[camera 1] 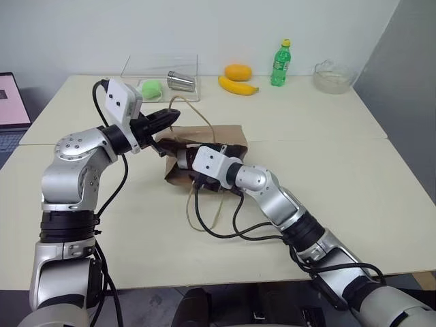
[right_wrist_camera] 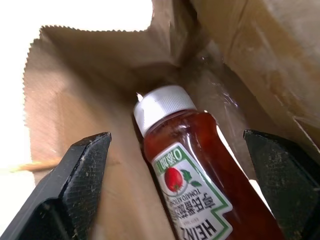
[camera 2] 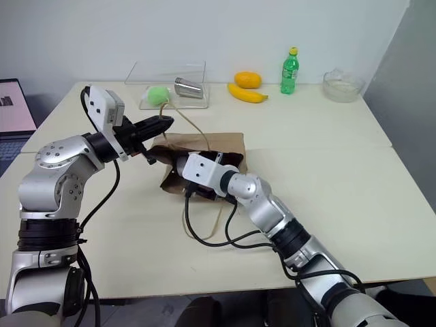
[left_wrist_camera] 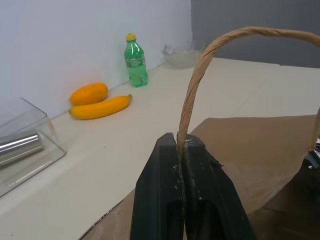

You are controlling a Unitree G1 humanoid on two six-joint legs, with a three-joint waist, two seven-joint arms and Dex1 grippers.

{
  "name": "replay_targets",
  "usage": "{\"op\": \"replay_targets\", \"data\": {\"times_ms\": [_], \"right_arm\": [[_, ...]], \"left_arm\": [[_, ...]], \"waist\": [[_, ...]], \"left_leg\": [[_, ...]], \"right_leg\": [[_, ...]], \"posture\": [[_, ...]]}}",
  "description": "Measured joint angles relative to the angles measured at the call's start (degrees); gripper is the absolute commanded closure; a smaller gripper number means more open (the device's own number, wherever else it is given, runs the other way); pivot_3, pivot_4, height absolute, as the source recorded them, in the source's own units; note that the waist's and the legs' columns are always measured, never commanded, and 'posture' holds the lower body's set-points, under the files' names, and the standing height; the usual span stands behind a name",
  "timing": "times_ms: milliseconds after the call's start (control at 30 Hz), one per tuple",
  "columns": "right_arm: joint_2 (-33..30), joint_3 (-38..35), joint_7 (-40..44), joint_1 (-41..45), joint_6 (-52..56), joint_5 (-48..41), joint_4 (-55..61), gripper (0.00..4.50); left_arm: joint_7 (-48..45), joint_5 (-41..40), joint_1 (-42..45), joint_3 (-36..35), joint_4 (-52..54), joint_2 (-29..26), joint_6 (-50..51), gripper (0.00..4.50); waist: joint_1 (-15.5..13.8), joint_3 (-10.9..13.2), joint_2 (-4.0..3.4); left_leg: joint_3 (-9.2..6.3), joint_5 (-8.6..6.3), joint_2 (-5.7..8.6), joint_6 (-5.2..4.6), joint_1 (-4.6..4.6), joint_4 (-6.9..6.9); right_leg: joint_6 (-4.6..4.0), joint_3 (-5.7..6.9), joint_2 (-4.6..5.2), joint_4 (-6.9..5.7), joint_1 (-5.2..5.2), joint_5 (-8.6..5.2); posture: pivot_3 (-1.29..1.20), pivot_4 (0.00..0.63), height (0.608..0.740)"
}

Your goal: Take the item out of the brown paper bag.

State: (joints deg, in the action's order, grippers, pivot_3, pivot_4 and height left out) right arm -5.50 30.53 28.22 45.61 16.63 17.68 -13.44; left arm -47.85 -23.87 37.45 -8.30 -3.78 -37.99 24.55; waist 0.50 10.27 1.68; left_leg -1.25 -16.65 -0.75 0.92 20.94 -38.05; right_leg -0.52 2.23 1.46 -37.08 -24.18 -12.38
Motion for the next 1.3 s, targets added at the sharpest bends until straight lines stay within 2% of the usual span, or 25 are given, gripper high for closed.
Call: {"op": "replay_targets", "data": {"times_ms": [133,233,433,800,867,1000,1200,1300], "right_arm": [[-1.6,2.7,-0.5,2.5,-3.4,4.9,-3.4,0.04],[-1.1,6.5,-2.0,4.7,-6.7,9.7,-8.6,0.04],[-0.3,8.9,-4.7,9.0,-11.2,15.1,-18.1,0.04],[3.9,9.0,-4.4,16.6,-15.5,17.7,-34.0,0.04],[4.7,8.9,-4.4,18.1,-16.1,17.7,-36.7,0.41],[5.7,8.6,-4.5,20.0,-17.5,17.5,-40.7,1.51],[4.8,7.3,-3.7,19.8,-19.5,17.0,-39.7,1.72],[2.5,6.2,-1.1,17.8,-20.2,16.3,-34.0,2.10]], "left_arm": [[0.0,-0.2,0.0,-0.1,0.0,0.0,0.0,4.50],[0.2,-0.2,-0.1,-0.1,0.1,0.0,0.0,4.50],[0.6,-0.4,-0.8,-0.1,1.2,0.0,1.0,4.50],[0.9,-0.8,-1.1,-0.1,1.3,0.0,1.5,4.50],[0.9,-0.9,-1.1,-0.1,1.4,0.0,1.6,4.50],[1.1,-0.7,-1.4,-0.1,1.5,-0.1,1.5,4.50],[1.1,-0.5,-2.0,-0.1,1.7,-0.3,1.4,4.50],[1.2,-0.5,-2.0,-0.1,1.7,-0.5,1.4,4.50]], "waist": [[0.2,0.0,0.00],[0.7,0.0,0.00],[1.1,0.0,0.00],[1.2,0.0,0.00],[1.2,0.0,0.00],[1.2,0.0,0.00],[1.2,0.0,0.00],[1.1,0.0,-0.01]], "left_leg": [[0.02,0.00,0.02,0.00,0.00,0.01],[0.01,0.00,0.01,0.00,0.00,0.04],[0.01,0.00,-0.04,0.00,-0.01,0.04],[0.01,0.00,-0.08,0.00,-0.02,0.04],[0.00,0.00,-0.08,0.00,-0.02,0.04],[0.00,0.00,-0.08,0.00,-0.03,0.05],[0.00,0.00,-0.09,0.00,-0.02,0.05],[-0.02,0.00,-0.08,0.00,0.01,0.06]], "right_leg": [[0.00,-0.01,-0.02,0.00,-0.01,0.00],[-0.01,0.01,-0.08,0.00,-0.03,0.00],[-0.01,-0.01,-0.08,-0.01,-0.04,0.00],[-0.02,-0.02,-0.06,-0.02,-0.03,0.01],[-0.02,-0.02,-0.06,-0.03,-0.03,0.01],[-0.02,-0.03,-0.05,-0.03,-0.03,0.01],[-0.02,-0.02,-0.05,-0.03,-0.03,0.01],[-0.02,-0.02,-0.05,-0.01,-0.03,0.01]], "posture": [[0.00,0.150,0.740],[0.00,0.150,0.740],[0.00,0.150,0.740],[0.00,0.150,0.740],[0.00,0.150,0.740],[0.00,0.150,0.740],[0.00,0.150,0.740],[0.00,0.150,0.740]]}}
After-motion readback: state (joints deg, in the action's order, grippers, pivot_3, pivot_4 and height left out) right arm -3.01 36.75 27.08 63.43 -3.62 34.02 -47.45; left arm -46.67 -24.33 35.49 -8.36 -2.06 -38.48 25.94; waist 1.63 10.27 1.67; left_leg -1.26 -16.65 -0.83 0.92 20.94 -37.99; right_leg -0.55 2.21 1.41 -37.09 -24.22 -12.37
